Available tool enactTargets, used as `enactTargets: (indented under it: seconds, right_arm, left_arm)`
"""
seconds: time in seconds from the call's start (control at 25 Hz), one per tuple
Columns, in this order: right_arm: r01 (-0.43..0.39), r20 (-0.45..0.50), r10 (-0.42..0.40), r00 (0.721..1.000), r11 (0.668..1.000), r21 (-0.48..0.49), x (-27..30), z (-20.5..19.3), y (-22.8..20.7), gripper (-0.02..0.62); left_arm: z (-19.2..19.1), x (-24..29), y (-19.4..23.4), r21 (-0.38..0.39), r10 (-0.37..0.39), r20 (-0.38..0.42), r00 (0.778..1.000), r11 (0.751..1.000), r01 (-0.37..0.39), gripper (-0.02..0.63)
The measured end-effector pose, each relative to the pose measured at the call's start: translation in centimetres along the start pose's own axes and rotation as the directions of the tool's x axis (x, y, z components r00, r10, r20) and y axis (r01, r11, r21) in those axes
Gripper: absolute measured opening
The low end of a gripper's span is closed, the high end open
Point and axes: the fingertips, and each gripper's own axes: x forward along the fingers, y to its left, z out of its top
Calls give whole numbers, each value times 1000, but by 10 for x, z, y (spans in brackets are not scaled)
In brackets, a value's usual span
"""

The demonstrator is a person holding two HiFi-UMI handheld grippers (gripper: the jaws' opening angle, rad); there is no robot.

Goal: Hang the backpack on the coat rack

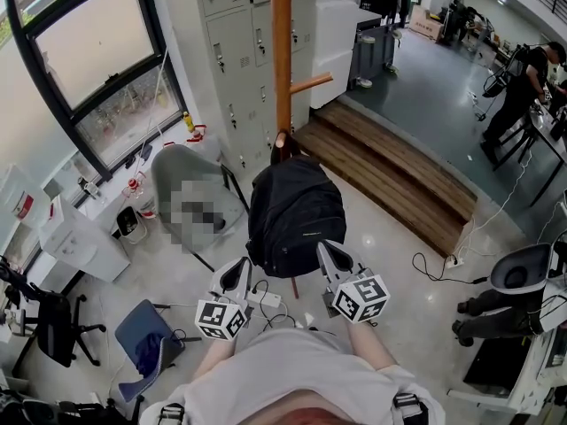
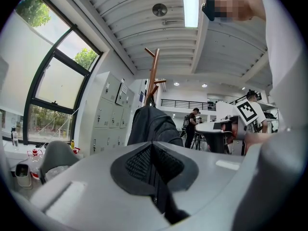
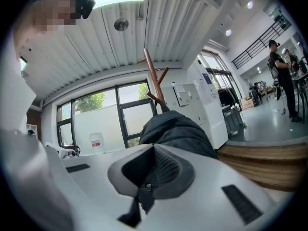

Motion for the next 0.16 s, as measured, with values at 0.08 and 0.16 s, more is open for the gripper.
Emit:
enactTargets:
  seconds: [0.08,0.16]
  right_arm:
    - [2,0,-2,1000,1000,-5,1,0,0,9]
    - [4,-2,-4,1000,1000,-11,3,1,0,9]
  left_arm:
    - [1,1,1,0,-1,0,1000,1000,1,9]
    - [1,2,2,0,-1,0,1000,1000,1,9]
